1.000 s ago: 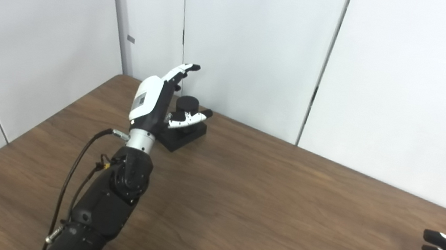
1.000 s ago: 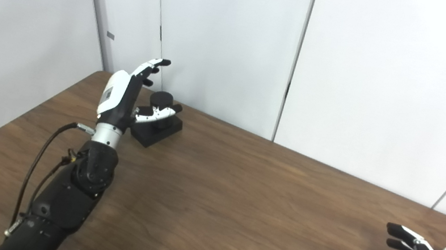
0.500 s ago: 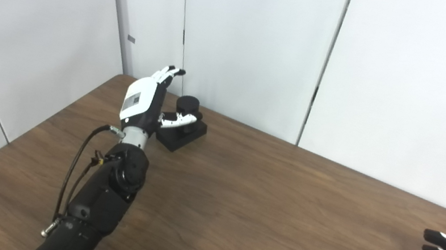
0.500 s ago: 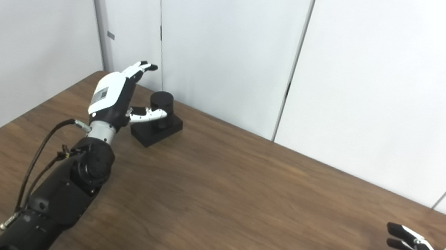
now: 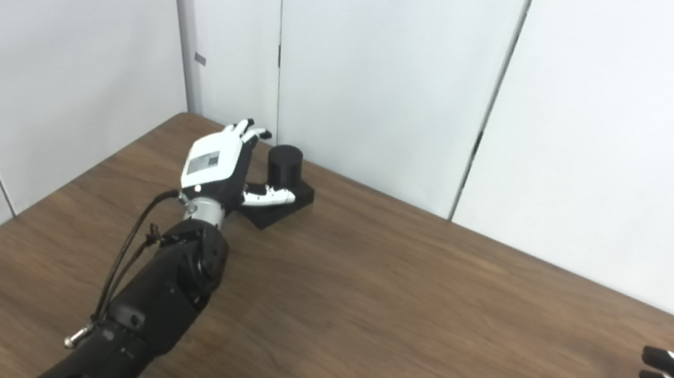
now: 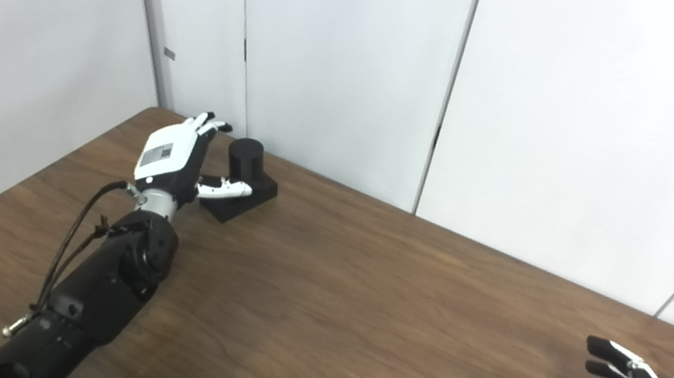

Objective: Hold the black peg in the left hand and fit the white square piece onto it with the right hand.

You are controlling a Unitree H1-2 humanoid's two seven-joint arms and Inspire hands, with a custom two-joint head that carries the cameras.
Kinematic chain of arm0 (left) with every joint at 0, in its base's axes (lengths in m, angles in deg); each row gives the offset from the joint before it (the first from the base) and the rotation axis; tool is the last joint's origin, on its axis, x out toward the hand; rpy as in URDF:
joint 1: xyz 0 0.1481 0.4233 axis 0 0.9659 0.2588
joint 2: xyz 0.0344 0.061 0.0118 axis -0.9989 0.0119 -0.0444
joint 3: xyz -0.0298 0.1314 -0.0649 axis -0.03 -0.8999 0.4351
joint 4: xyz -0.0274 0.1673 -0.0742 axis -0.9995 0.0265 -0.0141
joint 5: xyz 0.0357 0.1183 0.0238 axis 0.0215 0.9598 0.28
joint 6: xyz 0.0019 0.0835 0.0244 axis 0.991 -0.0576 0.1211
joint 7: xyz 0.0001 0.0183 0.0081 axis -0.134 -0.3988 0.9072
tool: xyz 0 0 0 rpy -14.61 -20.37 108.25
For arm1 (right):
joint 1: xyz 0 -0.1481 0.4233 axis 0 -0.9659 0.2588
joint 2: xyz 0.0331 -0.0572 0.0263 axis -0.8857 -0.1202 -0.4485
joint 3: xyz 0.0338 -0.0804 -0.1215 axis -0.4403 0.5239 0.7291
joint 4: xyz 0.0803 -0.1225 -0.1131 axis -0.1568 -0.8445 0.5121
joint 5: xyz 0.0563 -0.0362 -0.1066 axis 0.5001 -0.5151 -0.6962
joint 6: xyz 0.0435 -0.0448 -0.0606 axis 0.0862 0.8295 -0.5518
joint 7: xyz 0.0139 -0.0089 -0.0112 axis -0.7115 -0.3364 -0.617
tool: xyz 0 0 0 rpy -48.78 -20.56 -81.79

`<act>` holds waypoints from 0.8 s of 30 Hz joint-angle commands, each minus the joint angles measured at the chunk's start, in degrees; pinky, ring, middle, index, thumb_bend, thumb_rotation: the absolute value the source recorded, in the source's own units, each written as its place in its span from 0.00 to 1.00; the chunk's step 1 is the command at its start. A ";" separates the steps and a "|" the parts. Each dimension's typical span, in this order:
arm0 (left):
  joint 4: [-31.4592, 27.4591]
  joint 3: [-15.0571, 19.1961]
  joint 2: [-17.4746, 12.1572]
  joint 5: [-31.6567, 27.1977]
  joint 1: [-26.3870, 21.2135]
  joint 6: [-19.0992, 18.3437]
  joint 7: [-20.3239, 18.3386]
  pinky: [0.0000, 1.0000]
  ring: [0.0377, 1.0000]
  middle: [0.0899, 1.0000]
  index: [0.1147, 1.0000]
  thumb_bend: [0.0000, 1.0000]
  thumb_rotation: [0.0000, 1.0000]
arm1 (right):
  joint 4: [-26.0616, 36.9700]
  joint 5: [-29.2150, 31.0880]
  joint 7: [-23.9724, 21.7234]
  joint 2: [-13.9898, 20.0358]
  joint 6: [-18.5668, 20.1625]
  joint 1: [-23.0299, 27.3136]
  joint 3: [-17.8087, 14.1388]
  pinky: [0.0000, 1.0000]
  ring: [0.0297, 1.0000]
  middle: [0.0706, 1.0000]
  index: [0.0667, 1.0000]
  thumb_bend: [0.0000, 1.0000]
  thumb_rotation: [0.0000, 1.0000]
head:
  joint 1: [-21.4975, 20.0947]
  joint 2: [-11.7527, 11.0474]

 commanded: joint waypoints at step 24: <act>6.03 -4.58 -3.58 2.01 -5.65 -6.20 -1.15 0.85 0.99 0.99 0.80 1.00 0.59 | 4.53 -0.73 0.14 -0.10 0.84 1.25 -0.42 0.57 0.69 0.73 0.69 0.66 0.00 | -0.63 1.06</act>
